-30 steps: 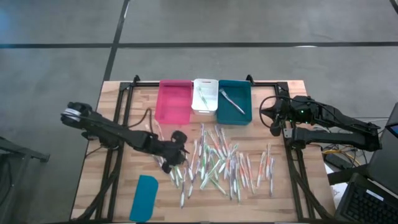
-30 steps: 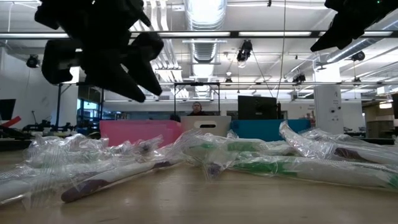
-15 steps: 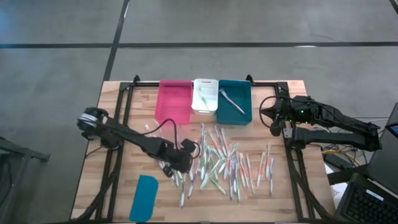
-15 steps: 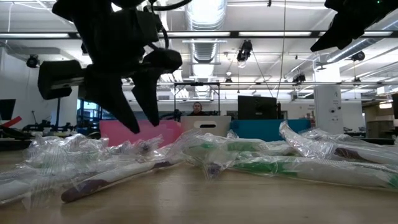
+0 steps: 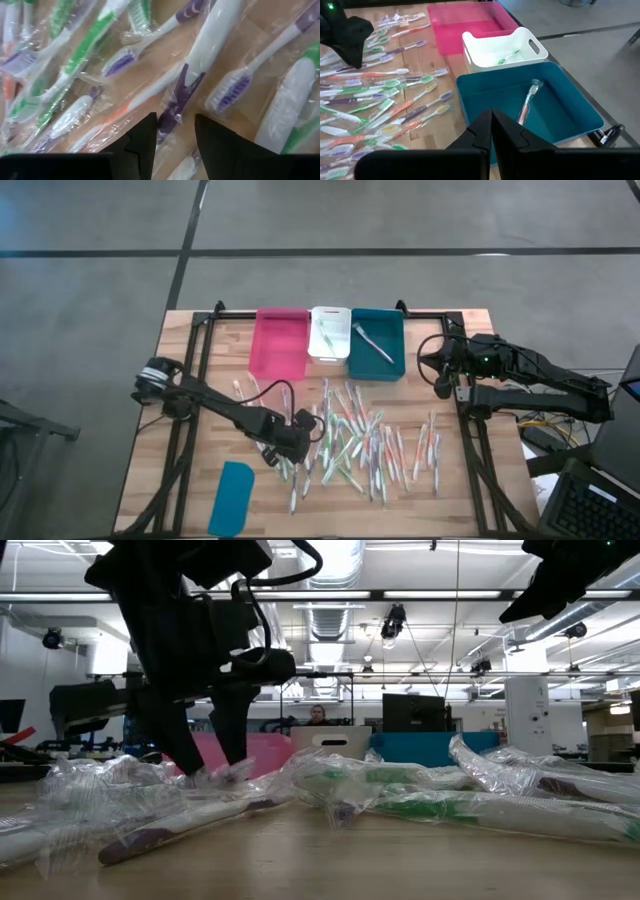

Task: Pick & Place Toothbrushes
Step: Put the violet toothbrush into the pink bin

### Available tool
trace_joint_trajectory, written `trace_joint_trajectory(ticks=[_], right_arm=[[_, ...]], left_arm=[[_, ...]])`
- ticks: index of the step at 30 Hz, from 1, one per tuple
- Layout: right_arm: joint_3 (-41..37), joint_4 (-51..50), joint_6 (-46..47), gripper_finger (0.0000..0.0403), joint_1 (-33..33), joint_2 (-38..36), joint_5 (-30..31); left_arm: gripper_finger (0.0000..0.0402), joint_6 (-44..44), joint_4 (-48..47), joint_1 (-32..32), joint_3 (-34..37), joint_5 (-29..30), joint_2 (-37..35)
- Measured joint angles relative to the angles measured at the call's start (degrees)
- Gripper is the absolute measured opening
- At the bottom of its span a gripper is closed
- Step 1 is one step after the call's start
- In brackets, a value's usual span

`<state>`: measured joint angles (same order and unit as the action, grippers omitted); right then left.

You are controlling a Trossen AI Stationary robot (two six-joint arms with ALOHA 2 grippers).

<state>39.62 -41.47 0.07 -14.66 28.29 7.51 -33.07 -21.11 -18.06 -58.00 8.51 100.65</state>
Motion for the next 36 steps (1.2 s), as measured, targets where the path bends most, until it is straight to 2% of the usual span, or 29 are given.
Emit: trace_joint_trajectory(ticks=[21,30,33,36], right_arm=[[0.0,0.0,-0.4,0.0008,0.0,0.0,0.0],[0.0,0.0,-0.5,0.0008,0.0,0.0,0.0],[0.0,0.0,0.2,0.0008,0.0,0.0,0.0],[0.0,0.0,-0.2,0.0008,0.0,0.0,0.0]], left_arm=[[0.0063,-1.7,0.5,0.0,0.0,0.2,-0.1],[0.0022,-6.9,0.5,-0.1,0.0,0.4,-0.3],[0.0018,-9.1,0.5,-0.2,0.0,1.8,-0.4],[0.0019,-13.8,-0.6,-0.7,0.0,6.6,-0.8]])
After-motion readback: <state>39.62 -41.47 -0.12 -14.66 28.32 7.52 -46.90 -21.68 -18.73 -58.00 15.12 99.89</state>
